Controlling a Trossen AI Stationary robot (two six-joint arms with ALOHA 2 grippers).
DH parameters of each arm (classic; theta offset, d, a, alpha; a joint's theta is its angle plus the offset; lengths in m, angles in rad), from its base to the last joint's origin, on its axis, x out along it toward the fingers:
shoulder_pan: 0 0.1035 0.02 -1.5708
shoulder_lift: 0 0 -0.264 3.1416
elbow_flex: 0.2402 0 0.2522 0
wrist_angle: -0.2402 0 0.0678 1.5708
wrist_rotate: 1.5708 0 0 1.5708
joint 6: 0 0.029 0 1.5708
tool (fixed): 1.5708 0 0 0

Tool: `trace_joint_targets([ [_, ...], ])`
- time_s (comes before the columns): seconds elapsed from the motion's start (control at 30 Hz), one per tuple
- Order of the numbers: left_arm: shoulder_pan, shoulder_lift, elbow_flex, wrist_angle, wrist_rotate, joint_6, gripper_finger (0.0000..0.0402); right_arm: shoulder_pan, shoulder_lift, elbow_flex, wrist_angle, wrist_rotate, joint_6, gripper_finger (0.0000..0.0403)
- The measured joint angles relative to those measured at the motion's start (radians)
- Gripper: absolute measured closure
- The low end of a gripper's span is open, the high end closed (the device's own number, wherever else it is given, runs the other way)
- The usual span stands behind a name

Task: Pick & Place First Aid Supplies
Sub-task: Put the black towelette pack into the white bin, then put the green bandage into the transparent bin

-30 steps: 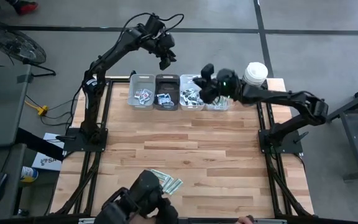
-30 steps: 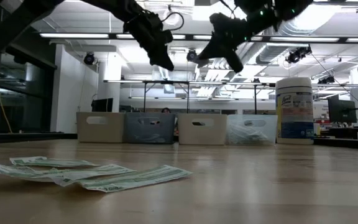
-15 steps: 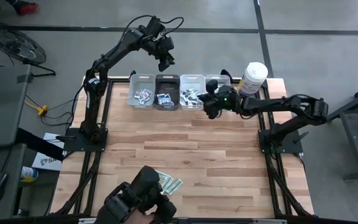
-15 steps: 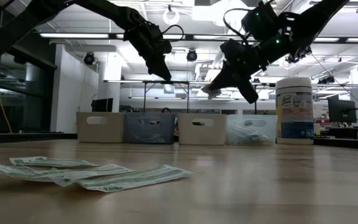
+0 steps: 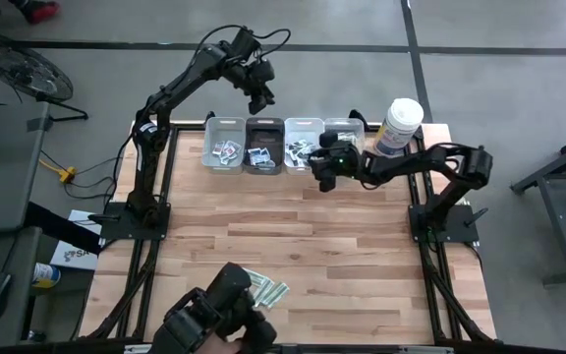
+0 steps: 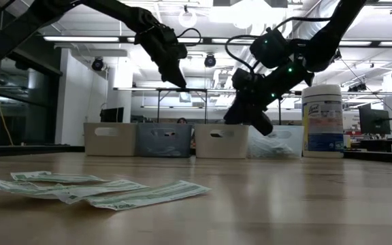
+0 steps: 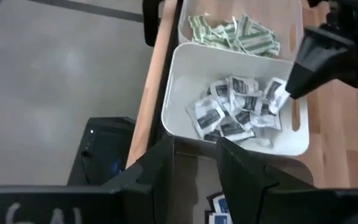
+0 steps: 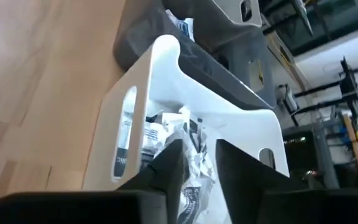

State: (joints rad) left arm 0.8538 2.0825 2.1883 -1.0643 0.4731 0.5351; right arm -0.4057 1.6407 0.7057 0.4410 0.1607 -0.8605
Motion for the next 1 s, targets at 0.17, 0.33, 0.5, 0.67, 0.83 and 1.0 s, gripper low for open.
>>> trace_joint_targets([
  [0.17,0.0,0.0,0.0,-0.036,0.006,0.013,0.0282,0.0,-0.012,0.008,0.002,0.024,0.099,0.0278],
  [0.33,0.0,0.0,0.0,-0.102,0.017,0.041,0.0282,-0.004,-0.047,0.014,0.049,0.157,0.199,0.0257],
  [0.5,-0.003,0.0,0.0,-0.181,0.022,0.065,0.0282,-0.006,-0.153,0.05,0.028,0.252,0.242,0.0254],
  [0.67,-0.037,0.0,0.001,-0.292,0.015,0.085,0.0282,-0.013,-0.293,0.084,-0.09,0.242,0.352,0.0254],
  [0.83,-0.128,-0.001,0.001,-0.375,-0.107,0.094,0.0282,-0.039,-0.436,0.092,-0.251,0.161,0.505,0.0254],
  [1.0,-0.242,-0.001,0.001,-0.41,-0.128,0.051,0.0282,-0.049,-0.583,0.092,-0.437,0.022,0.595,0.0253],
])
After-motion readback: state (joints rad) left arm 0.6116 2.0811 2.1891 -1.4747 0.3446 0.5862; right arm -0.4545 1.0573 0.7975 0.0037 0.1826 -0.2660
